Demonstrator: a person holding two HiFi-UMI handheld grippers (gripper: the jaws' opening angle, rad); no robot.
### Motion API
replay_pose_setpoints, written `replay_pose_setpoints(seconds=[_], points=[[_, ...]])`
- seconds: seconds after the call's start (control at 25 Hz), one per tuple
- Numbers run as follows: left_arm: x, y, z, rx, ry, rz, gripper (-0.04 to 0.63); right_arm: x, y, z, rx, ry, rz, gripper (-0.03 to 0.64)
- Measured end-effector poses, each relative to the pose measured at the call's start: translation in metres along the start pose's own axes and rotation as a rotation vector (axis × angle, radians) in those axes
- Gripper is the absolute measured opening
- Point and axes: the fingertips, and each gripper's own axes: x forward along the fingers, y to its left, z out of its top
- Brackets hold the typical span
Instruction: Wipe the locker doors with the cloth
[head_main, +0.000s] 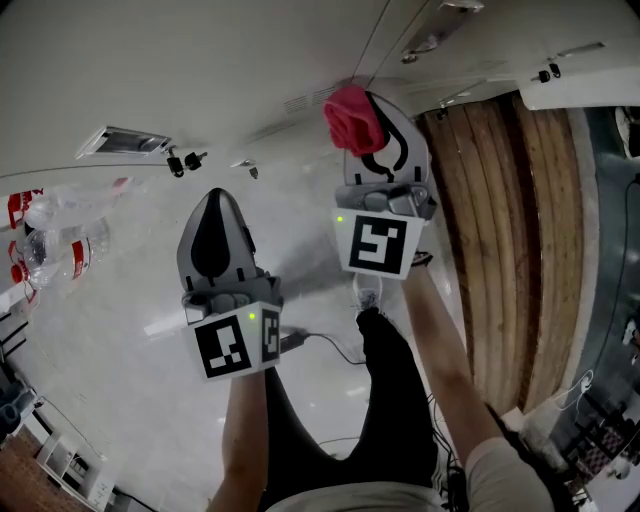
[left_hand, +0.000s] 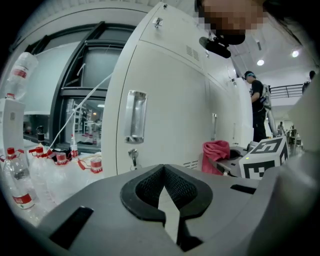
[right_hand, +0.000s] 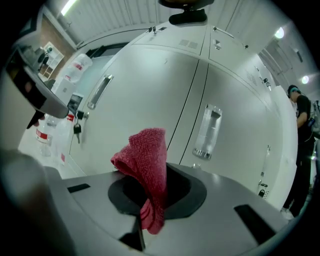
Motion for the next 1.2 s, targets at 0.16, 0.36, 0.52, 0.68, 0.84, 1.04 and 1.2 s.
replay_pose_setpoints(seconds=[0.16,0.36,0.52,0.68,0.84,1.04,1.2], points=[[-0.010,-0.001,0.053,0.004,-0.053,-0.035,0.017,-0.020,-0.017,0.062,0.019,-0.036,-0.002,0.031],[-0.050,-0.006,0.147,0.008,-0.100,-0.067,0.017,-0.071,-0.047,0.163,0.082,-0.043,0.011,0.031],[-0.094,-0.018,0.231,0.012,-0.145,-0.112,0.017,-0.122,-0.071,0.248,0.245,-0.108,-0.046,0.031],[-0.154,-0.026,0.278,0.062,-0.160,-0.157,0.017,-0.189,-0.084,0.299,0.307,-0.054,-0.060,0.031],[-0.197,-0.025,0.292,0.084,-0.161,-0.173,0.017,-0.234,-0.089,0.315,0.322,-0.002,-0.077,0.031],[-0.212,-0.027,0.298,0.133,-0.186,-0.154,0.017,-0.258,-0.094,0.317,0.277,-0.015,-0.073,0.031],[-0.211,-0.030,0.307,0.129,-0.214,-0.126,0.017,-0.270,-0.101,0.312,0.307,-0.027,-0.074,0.031]])
